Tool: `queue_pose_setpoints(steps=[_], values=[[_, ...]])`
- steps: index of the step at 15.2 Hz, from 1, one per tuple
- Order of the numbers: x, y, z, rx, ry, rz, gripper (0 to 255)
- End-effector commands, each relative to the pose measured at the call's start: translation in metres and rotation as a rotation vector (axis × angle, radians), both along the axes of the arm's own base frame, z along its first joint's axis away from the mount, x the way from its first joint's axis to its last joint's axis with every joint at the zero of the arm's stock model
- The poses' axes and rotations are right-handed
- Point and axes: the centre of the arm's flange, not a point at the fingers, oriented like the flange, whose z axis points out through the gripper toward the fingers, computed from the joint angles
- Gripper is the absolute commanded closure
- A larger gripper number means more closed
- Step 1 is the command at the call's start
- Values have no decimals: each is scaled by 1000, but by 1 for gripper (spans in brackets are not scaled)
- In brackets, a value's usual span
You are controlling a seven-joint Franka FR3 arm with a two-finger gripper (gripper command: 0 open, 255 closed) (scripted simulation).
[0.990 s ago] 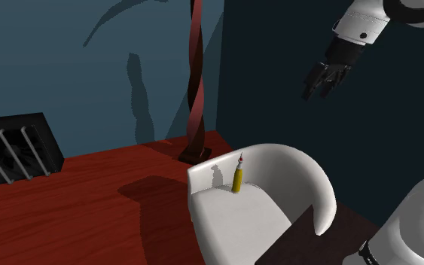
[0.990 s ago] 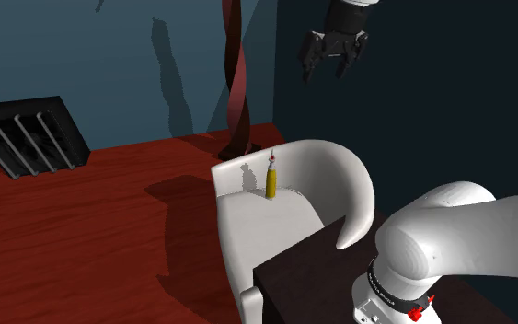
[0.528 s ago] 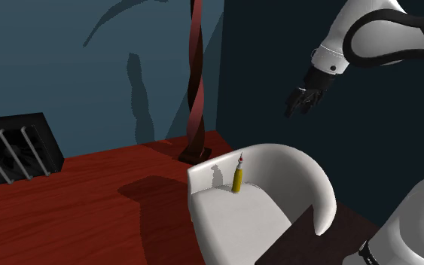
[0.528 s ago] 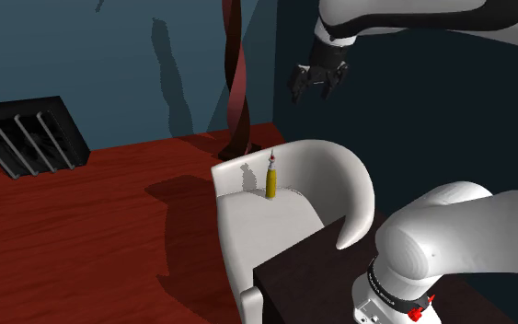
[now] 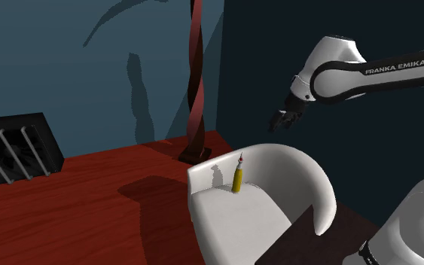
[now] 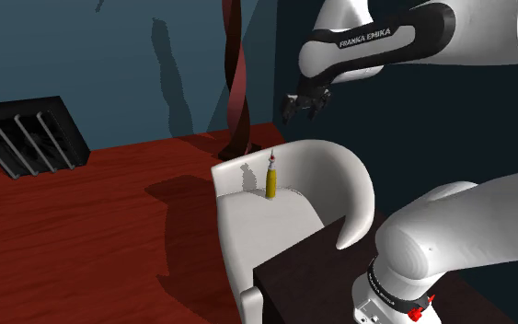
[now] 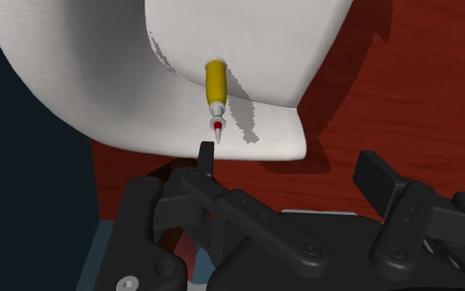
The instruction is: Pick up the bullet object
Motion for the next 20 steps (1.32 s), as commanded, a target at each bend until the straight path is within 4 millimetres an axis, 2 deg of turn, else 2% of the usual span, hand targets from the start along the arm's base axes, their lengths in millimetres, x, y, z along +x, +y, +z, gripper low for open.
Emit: queue_pose_setpoints(steps=[1, 20], values=[[12, -2, -22, -4, -12, 3, 0], [138, -31, -233, -34, -90, 30, 0]])
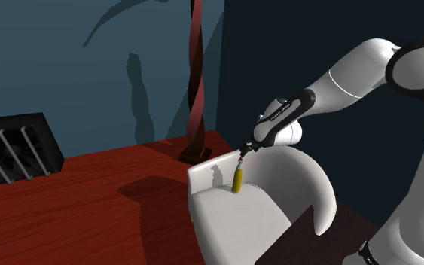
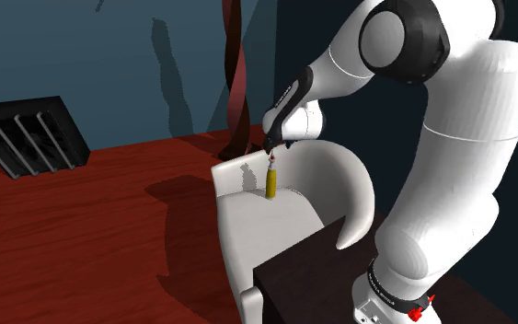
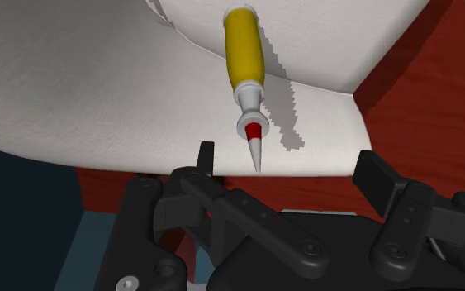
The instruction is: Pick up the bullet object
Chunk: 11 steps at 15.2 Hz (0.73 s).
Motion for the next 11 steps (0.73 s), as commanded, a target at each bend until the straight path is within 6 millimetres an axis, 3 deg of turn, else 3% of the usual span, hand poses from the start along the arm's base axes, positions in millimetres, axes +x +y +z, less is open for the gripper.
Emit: queue_pose_setpoints(steps=[1, 5, 11], values=[[14, -1, -22, -3, -9, 3, 0], [43, -8, -65, -10, -25, 8, 0], [46, -8, -95, -10, -27, 9, 0]])
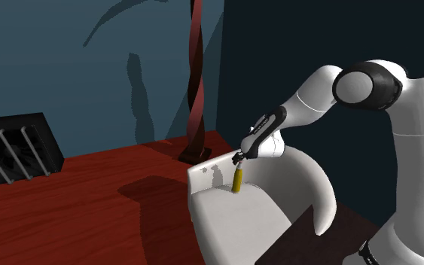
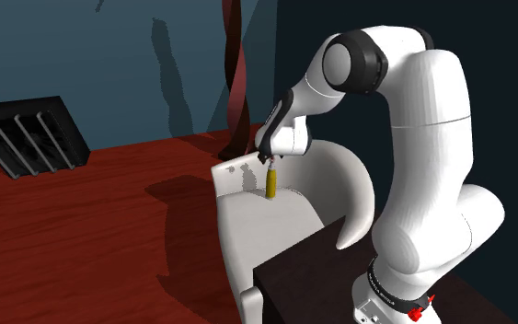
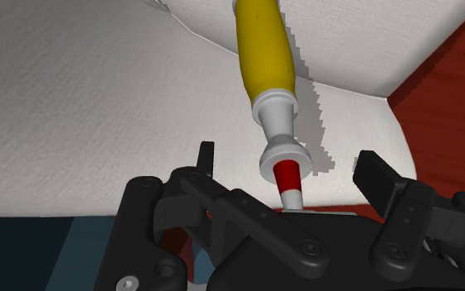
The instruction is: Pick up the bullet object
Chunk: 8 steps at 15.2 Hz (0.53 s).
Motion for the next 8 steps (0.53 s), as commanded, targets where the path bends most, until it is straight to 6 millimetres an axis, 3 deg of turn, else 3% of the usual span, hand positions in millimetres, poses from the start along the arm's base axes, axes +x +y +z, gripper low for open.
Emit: queue_pose_setpoints(steps=[1, 4, 5, 8], values=[[1, -1, -10, 0, 0, 0, 0], [1, -1, -18, 0, 0, 0, 0], [1, -1, -19, 0, 0, 0, 255], [1, -2, -19, 0, 0, 0, 255]])
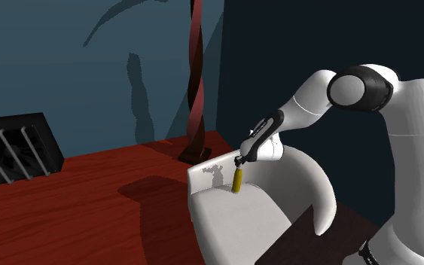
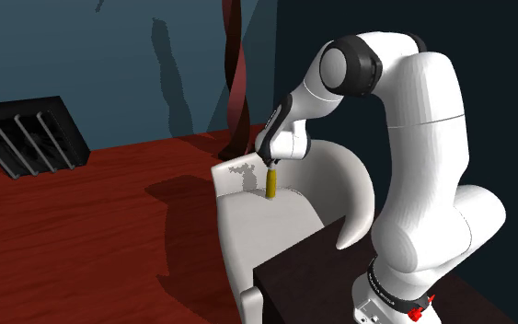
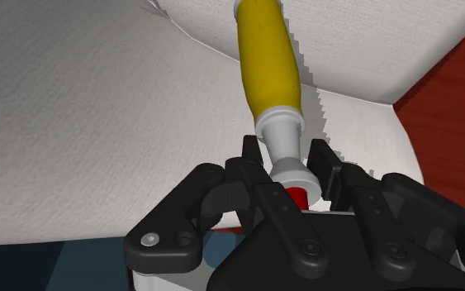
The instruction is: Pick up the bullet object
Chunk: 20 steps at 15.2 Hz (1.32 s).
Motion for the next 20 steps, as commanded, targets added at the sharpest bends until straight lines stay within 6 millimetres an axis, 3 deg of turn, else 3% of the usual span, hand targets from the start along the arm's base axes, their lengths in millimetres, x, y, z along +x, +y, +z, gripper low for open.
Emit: queue_pose_setpoints(steps=[1, 6, 20], values=[[0, 0, 0, 0, 0, 0, 255], [0, 1, 0, 0, 0, 0, 255], [0, 1, 74, 0, 0, 0, 255]])
